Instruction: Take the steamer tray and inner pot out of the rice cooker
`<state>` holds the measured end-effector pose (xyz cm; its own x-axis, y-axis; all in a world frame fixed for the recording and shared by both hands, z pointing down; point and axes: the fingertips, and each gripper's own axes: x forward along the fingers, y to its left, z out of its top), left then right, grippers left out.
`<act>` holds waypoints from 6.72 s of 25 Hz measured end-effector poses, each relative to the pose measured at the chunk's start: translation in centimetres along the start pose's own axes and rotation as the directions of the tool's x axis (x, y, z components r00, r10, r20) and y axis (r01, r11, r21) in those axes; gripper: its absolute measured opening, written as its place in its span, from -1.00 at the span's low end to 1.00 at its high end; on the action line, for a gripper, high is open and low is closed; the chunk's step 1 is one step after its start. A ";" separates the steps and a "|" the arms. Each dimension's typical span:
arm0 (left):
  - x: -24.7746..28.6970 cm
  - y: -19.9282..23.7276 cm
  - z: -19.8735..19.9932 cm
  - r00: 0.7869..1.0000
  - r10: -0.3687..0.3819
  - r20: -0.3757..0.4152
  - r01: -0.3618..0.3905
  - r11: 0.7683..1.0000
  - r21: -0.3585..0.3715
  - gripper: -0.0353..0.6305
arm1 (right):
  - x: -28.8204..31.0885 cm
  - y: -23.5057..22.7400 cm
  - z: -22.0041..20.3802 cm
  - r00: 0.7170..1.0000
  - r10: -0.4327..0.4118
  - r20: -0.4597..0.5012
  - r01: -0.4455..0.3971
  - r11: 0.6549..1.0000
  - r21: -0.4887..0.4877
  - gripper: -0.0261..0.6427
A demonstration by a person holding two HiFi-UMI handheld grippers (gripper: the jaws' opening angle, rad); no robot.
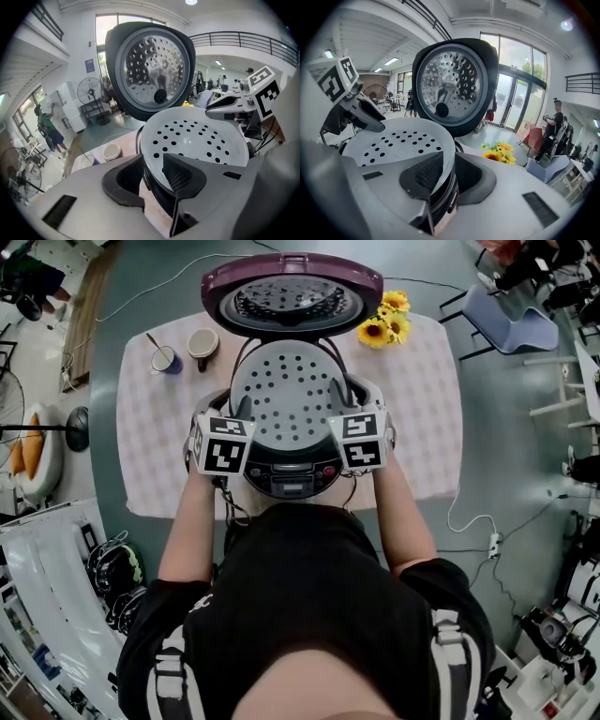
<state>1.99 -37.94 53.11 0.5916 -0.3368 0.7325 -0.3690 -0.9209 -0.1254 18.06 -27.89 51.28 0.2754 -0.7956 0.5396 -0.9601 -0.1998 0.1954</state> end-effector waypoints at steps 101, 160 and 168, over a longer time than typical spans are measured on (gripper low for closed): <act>31.2 -32.8 13.5 0.994 -0.091 0.061 0.094 0.995 -0.045 -0.71 | 3.1 -36.6 -30.0 0.956 -0.265 -0.127 0.293 0.903 0.315 -0.79; -21.5 -3.2 2.3 0.758 0.287 0.586 -0.201 0.957 -0.209 -0.88 | -21.4 -0.4 8.1 0.792 -0.139 0.594 -0.012 0.970 0.243 -0.92; -20.7 -1.1 0.9 0.776 0.274 0.568 -0.179 0.959 -0.219 -0.88 | -19.3 1.8 8.9 0.814 -0.116 0.569 -0.040 0.966 0.254 -0.92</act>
<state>-9.19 -30.16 37.45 0.7652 -0.6250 0.1543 -0.6163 -0.7805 -0.1049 10.58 -17.95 33.90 0.3088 -0.9498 -0.0495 -0.9508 -0.3070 -0.0408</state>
